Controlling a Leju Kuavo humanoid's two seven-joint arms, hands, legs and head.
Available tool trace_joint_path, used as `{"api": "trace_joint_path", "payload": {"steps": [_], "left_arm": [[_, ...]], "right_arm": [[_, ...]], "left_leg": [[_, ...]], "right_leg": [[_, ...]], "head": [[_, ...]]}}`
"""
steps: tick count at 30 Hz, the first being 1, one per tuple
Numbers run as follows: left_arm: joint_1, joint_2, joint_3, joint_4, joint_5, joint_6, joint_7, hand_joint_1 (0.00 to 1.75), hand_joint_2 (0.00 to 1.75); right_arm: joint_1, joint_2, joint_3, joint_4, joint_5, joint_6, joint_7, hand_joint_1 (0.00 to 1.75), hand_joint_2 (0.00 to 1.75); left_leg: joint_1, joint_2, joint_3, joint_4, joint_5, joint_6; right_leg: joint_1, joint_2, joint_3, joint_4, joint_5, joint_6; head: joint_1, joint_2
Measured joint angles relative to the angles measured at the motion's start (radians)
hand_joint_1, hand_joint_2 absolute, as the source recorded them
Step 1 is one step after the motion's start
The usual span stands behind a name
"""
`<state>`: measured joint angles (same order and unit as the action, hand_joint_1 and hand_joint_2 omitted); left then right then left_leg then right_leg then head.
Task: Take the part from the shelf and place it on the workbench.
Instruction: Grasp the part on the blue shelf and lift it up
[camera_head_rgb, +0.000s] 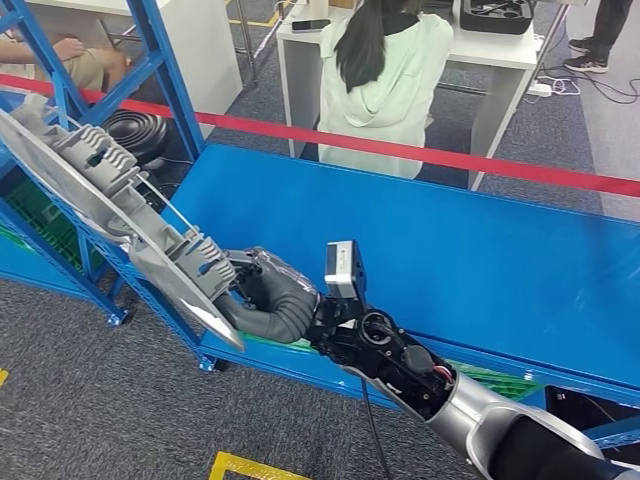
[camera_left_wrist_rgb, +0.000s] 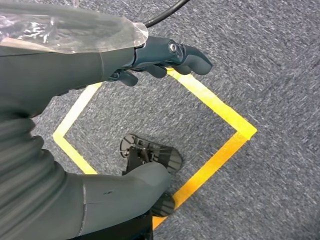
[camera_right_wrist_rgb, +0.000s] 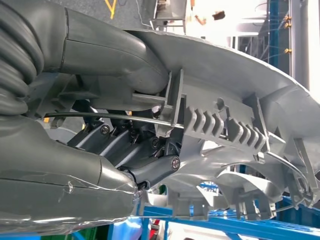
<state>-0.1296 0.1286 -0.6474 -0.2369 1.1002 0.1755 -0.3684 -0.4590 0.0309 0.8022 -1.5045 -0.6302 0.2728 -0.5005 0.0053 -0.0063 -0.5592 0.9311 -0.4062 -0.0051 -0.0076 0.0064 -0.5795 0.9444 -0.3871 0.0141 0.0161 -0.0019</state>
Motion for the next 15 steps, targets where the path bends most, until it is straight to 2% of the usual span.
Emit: {"api": "trace_joint_path", "payload": {"steps": [9, 15], "left_arm": [[0.001, -0.002, 0.000, 0.000, 0.014, -0.002, -0.018, 0.00, 1.75], [0.012, -0.001, 0.000, 0.000, 0.031, 0.004, -0.021, 0.00, 1.75]], "right_arm": [[0.000, 0.000, 0.000, 0.006, 0.000, 0.039, -0.021, 1.75, 1.75], [0.000, 0.002, 0.000, 0.014, -0.013, 0.064, -0.024, 1.75, 1.75]], "left_leg": [[-0.002, 0.000, -0.002, 0.003, -0.003, 0.004], [-0.003, 0.000, -0.007, 0.013, -0.008, 0.013]], "right_leg": [[-0.002, 0.000, 0.000, 0.000, 0.000, 0.002], [-0.003, -0.001, 0.001, -0.001, 0.000, 0.011]], "head": [[0.000, 0.000], [0.000, 0.000]]}}
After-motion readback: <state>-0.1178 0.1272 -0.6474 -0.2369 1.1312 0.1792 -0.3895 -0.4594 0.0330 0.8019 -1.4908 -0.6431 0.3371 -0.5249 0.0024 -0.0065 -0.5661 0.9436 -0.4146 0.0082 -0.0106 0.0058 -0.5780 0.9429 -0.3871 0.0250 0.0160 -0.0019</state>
